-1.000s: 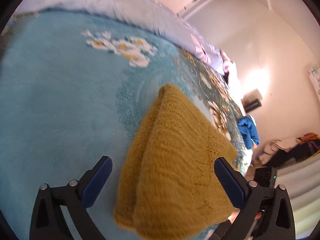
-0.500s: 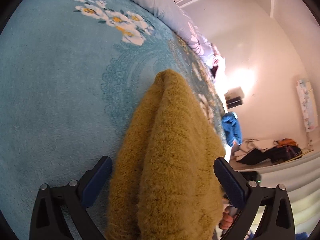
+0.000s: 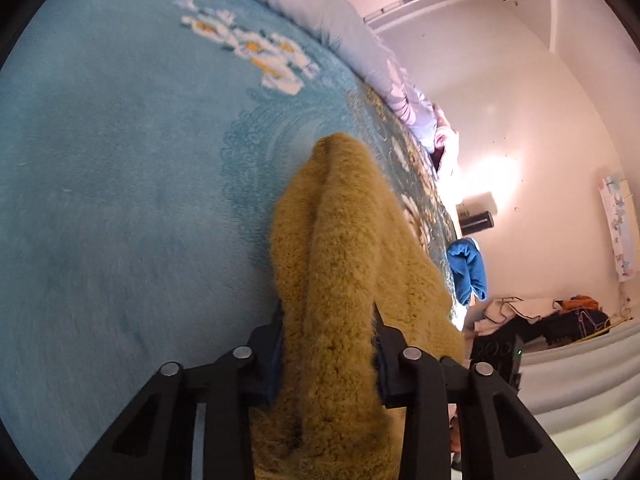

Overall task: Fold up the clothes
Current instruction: 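Lift the folded mustard sweater with both grippers holding its folded edge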

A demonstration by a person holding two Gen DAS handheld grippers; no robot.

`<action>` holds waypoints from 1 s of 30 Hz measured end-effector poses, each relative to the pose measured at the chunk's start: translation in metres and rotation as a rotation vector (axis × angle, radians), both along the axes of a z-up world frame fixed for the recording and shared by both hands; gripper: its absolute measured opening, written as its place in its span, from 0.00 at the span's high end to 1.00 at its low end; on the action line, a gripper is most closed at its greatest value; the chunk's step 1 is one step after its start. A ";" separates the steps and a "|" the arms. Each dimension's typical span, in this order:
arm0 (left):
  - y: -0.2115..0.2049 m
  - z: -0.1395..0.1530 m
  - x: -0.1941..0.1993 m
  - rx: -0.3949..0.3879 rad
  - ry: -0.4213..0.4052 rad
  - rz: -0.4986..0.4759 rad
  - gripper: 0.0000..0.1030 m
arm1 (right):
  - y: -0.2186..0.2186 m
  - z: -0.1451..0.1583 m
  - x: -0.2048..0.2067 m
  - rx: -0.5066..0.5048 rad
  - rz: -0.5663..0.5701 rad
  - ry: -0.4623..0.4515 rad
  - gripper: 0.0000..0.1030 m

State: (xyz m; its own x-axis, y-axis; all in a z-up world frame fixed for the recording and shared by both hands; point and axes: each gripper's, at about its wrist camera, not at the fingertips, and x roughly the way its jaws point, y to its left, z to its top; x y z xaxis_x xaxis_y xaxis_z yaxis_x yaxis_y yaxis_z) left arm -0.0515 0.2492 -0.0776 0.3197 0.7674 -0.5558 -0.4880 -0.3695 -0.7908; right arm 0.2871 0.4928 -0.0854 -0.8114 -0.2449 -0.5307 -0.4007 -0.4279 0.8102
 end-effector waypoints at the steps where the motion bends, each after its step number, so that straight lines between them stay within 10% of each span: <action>1: -0.003 0.004 0.004 0.014 0.007 0.012 0.67 | 0.004 0.006 -0.003 0.021 0.024 -0.004 0.63; 7: -0.033 0.028 0.054 0.147 0.043 0.112 0.68 | 0.032 0.045 -0.018 0.148 0.168 -0.005 0.64; 23: -0.030 -0.020 0.079 0.008 0.040 0.174 0.61 | 0.047 -0.008 0.003 0.092 0.183 -0.042 0.62; 30: -0.023 -0.014 0.079 -0.019 0.083 0.151 0.37 | 0.039 0.000 0.001 0.149 0.172 -0.077 0.56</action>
